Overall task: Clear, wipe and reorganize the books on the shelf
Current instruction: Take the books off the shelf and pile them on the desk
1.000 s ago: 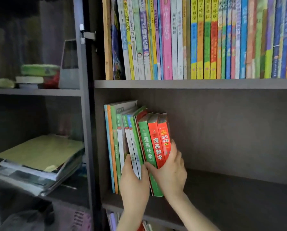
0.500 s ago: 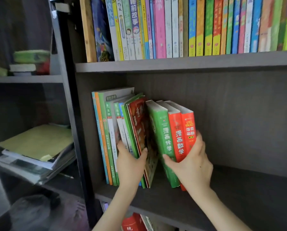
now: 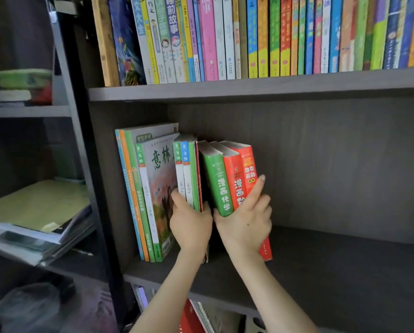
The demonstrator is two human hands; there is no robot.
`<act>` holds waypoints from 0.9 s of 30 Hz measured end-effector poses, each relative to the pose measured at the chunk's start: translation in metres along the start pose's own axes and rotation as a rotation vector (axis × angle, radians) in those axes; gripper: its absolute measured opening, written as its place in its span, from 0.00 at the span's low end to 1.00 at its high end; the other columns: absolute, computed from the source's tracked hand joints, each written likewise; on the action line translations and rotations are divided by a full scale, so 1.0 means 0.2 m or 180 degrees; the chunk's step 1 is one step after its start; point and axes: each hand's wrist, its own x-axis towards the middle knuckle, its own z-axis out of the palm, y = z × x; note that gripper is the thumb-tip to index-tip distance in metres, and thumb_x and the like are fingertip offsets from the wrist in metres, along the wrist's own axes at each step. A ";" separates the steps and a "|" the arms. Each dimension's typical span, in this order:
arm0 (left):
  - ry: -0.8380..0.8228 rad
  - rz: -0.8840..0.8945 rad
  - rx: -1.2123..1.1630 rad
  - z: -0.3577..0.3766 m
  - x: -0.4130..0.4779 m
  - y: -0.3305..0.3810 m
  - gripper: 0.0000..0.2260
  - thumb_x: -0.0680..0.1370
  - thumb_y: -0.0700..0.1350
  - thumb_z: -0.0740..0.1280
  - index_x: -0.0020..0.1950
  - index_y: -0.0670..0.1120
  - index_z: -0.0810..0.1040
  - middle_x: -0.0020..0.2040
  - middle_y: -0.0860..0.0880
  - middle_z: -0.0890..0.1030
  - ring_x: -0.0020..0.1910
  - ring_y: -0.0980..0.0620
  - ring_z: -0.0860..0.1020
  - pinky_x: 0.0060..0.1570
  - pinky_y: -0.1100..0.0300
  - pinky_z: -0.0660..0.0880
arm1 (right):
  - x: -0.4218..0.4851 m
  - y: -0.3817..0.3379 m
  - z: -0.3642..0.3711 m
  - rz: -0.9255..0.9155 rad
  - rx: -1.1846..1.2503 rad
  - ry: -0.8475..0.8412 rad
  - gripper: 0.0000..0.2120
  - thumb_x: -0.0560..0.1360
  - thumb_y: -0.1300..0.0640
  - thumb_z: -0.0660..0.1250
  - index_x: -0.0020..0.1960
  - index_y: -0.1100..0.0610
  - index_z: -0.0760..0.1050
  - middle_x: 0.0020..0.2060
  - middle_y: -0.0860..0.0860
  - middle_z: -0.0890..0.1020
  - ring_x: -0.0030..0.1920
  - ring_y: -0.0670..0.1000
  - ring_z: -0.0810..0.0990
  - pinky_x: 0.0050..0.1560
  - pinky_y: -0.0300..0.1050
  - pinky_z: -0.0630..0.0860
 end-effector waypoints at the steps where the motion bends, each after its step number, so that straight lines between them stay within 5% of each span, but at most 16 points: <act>1: 0.0018 -0.0035 -0.0025 -0.02 0.00 0.00 0.20 0.74 0.46 0.70 0.59 0.43 0.63 0.50 0.44 0.79 0.46 0.41 0.80 0.41 0.51 0.77 | -0.01 0.00 -0.01 -0.0008 0.0023 -0.0034 0.60 0.56 0.39 0.79 0.75 0.58 0.49 0.51 0.61 0.73 0.45 0.60 0.76 0.40 0.53 0.78; 7: -0.0058 -0.0097 -0.0122 -0.15 -0.03 -0.04 0.20 0.74 0.44 0.70 0.57 0.43 0.62 0.49 0.44 0.79 0.42 0.43 0.79 0.38 0.51 0.78 | -0.02 0.05 -0.12 -0.0026 0.0063 -0.0225 0.56 0.60 0.39 0.77 0.73 0.51 0.44 0.55 0.57 0.70 0.51 0.57 0.75 0.45 0.51 0.76; 17: -0.0283 -0.0070 -0.0518 -0.34 -0.22 0.03 0.20 0.71 0.44 0.75 0.48 0.44 0.63 0.38 0.50 0.76 0.34 0.52 0.76 0.28 0.59 0.70 | -0.21 0.19 -0.59 -0.0019 0.0320 0.0013 0.56 0.55 0.43 0.81 0.74 0.54 0.54 0.57 0.51 0.72 0.54 0.51 0.75 0.47 0.44 0.67; 21: -0.0402 -0.0191 -0.0660 -0.48 -0.37 0.11 0.20 0.69 0.44 0.76 0.47 0.41 0.65 0.37 0.45 0.77 0.33 0.47 0.75 0.33 0.54 0.73 | -0.31 0.21 -0.81 -0.0033 0.0487 0.0127 0.55 0.53 0.44 0.82 0.73 0.54 0.58 0.56 0.48 0.73 0.50 0.43 0.69 0.49 0.42 0.66; 27: -0.0465 -0.0226 -0.0875 -0.79 -0.76 0.30 0.19 0.67 0.43 0.77 0.50 0.44 0.70 0.42 0.50 0.81 0.41 0.46 0.80 0.38 0.52 0.77 | -0.46 0.30 -1.28 -0.0109 0.0793 -0.0008 0.52 0.52 0.43 0.81 0.71 0.49 0.61 0.54 0.44 0.75 0.49 0.44 0.73 0.49 0.42 0.66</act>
